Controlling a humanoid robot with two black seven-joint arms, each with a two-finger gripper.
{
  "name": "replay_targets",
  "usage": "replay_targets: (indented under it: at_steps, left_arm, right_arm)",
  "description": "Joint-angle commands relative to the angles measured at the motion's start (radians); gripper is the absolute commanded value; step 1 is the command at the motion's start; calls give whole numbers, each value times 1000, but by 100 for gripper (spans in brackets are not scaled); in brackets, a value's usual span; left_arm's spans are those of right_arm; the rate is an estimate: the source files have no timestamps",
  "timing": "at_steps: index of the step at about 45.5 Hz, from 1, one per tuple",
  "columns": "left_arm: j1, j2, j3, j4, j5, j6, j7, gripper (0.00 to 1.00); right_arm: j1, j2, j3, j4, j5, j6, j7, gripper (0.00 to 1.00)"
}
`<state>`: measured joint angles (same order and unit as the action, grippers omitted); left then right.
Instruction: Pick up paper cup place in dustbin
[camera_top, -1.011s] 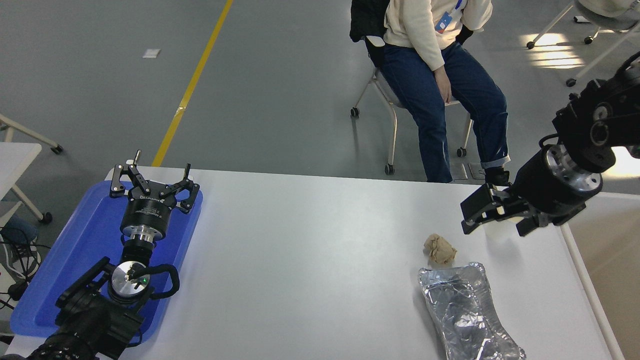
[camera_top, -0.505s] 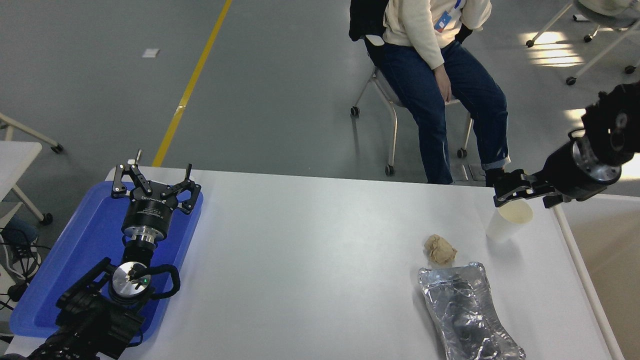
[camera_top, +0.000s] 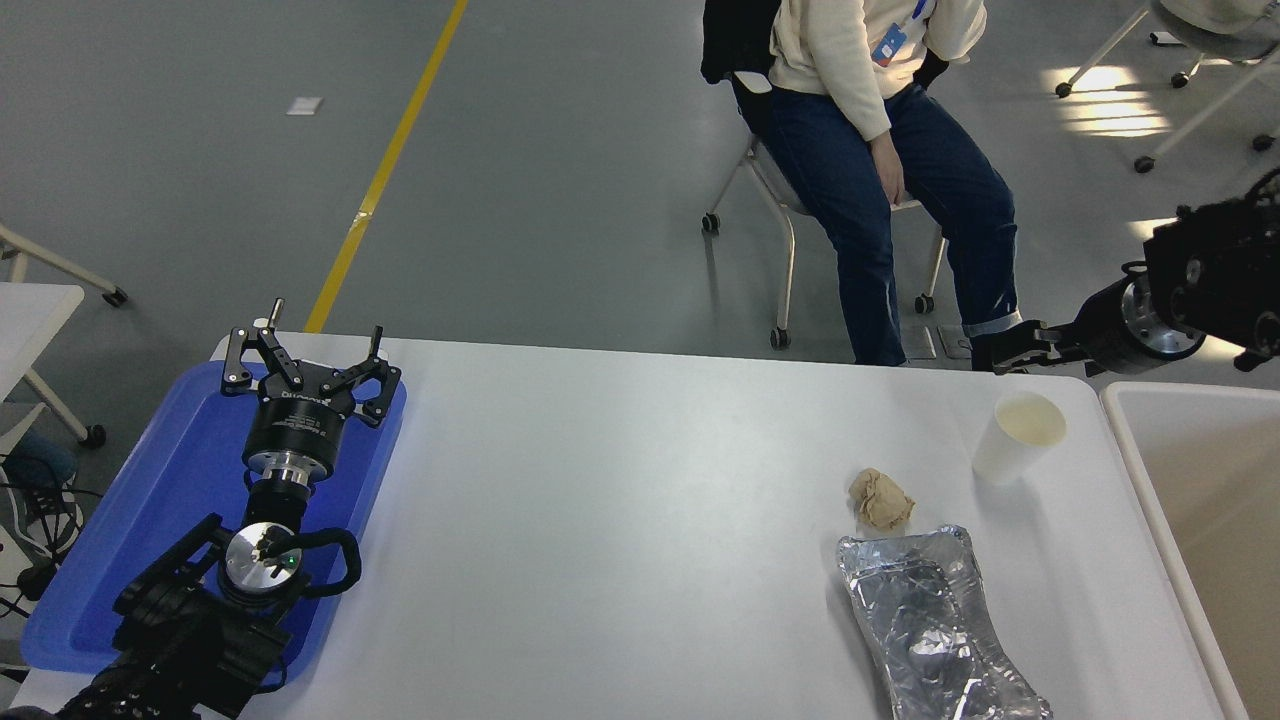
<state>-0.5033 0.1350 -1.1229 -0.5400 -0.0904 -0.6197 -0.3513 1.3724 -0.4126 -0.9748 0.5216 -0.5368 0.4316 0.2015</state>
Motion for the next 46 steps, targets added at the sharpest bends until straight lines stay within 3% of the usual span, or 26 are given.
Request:
replay_targets:
  at_steps: [1,7,46]
  left_arm:
    - [0,0,0,0,0,0,0,100]
    - [0,0,0,0,0,0,0,100]
    - [0,0,0,0,-2,0,-2,100]
  right_arm:
    - [-174,49,35,-201,-5,-56,30,100]
    - [-220,55,34,-244,-5,-71,53,100]
    - [-377,104,33,-330,-2,-160,56,100]
